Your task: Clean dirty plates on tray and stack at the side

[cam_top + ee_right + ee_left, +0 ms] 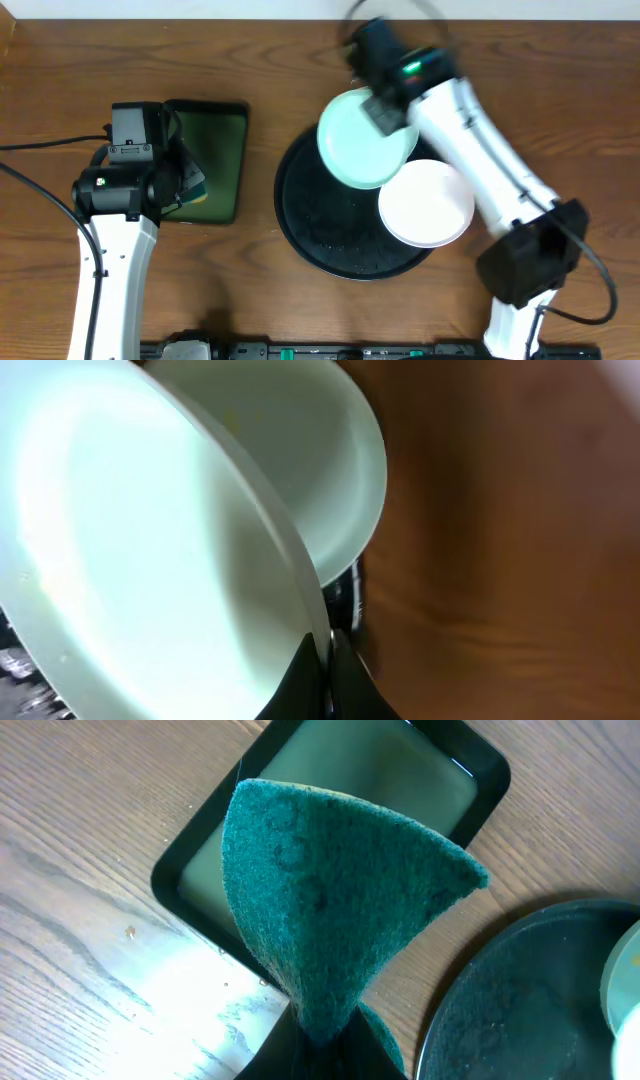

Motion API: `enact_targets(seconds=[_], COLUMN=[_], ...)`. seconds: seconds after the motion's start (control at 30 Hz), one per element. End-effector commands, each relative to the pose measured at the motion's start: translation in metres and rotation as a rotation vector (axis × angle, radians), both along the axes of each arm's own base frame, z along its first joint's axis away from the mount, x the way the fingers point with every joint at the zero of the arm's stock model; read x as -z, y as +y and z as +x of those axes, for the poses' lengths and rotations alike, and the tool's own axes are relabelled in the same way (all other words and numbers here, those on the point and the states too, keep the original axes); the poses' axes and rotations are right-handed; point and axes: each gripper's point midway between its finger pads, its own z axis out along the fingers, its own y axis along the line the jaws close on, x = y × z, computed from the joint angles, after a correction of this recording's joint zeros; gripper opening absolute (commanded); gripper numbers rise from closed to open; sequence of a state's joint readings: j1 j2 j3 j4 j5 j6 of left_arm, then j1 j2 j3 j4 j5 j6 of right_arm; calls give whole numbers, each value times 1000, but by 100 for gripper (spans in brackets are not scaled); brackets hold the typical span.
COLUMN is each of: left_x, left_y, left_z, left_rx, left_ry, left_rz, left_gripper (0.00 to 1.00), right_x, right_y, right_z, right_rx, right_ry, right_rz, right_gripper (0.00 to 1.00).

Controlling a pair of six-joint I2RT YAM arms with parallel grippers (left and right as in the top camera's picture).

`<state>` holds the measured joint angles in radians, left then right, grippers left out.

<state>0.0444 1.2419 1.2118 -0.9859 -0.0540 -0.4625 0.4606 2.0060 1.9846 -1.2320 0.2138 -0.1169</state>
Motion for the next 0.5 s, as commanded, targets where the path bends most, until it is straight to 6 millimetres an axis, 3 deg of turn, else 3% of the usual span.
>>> enact_targets(seconds=[0.0, 0.23, 0.47], left_x=[7, 7, 7], left_y=[2, 2, 2], left_z=[-2, -1, -1], left_rx=[9, 9, 9], left_ry=[21, 19, 19], left_rz=[8, 8, 8], left_gripper=[8, 7, 7], right_x=[6, 6, 20], right_y=[-7, -139, -225], right_z=[1, 26, 29], right_rx=[47, 411, 696], right_ry=[158, 131, 70], right_rz=[343, 428, 388], right_gripper=[1, 1, 1])
